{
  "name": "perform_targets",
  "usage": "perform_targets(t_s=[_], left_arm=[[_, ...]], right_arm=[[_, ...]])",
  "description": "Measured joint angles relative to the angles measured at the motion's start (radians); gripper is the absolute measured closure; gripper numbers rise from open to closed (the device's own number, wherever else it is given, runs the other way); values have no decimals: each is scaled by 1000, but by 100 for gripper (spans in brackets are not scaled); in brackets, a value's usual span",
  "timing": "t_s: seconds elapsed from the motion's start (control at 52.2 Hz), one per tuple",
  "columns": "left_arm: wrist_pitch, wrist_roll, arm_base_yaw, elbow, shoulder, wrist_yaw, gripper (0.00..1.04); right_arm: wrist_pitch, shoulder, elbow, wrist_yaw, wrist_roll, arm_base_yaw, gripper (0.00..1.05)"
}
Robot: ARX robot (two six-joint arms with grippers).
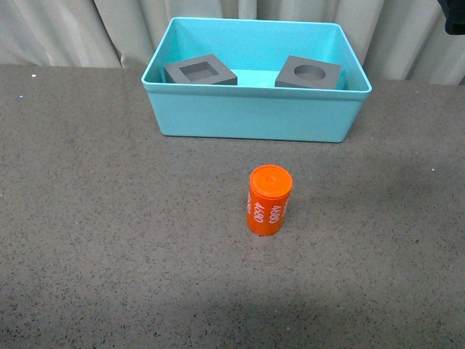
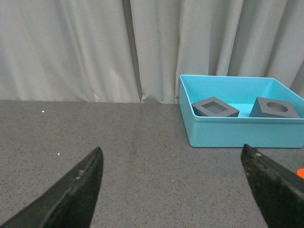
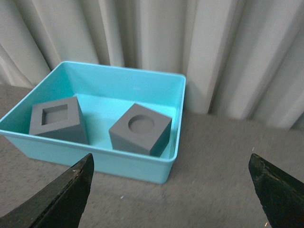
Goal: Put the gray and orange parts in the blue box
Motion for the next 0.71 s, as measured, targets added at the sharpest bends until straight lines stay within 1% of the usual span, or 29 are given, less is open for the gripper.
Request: perform_targets(t_s=[0.019, 0.038, 0.057, 0.115, 0.153, 0.23, 0.402, 0.459, 0.517, 0.708], left_arm=[[0, 0, 0, 0, 0, 0, 14], [0, 0, 0, 0, 0, 0, 8], [0, 0, 0, 0, 0, 0, 5], [0, 2, 0, 0, 0, 0, 7], [0, 2, 0, 0, 0, 0, 7], [0, 3, 0, 0, 0, 0, 7], [0, 2, 0, 0, 0, 0, 7], [0, 2, 0, 0, 0, 0, 7], [0, 2, 0, 0, 0, 0, 7], [0, 2, 0, 0, 0, 0, 7]], right_arm=[[5, 7, 4, -7, -31, 0, 10], [-11, 18, 17, -27, -68, 2, 10], [-36, 25, 27, -46, -86, 3, 10], [-114, 49, 64, -104, -113, 7, 10], [-211, 79, 111, -172, -128, 12, 10], [-370, 127, 192, -265, -153, 22, 10], [-626, 230, 344, -375, -211, 57, 10], [-710, 289, 395, -372, -246, 79, 10], [-753, 349, 429, -370, -275, 100, 10], [-790, 476, 484, -366, -320, 151, 10]])
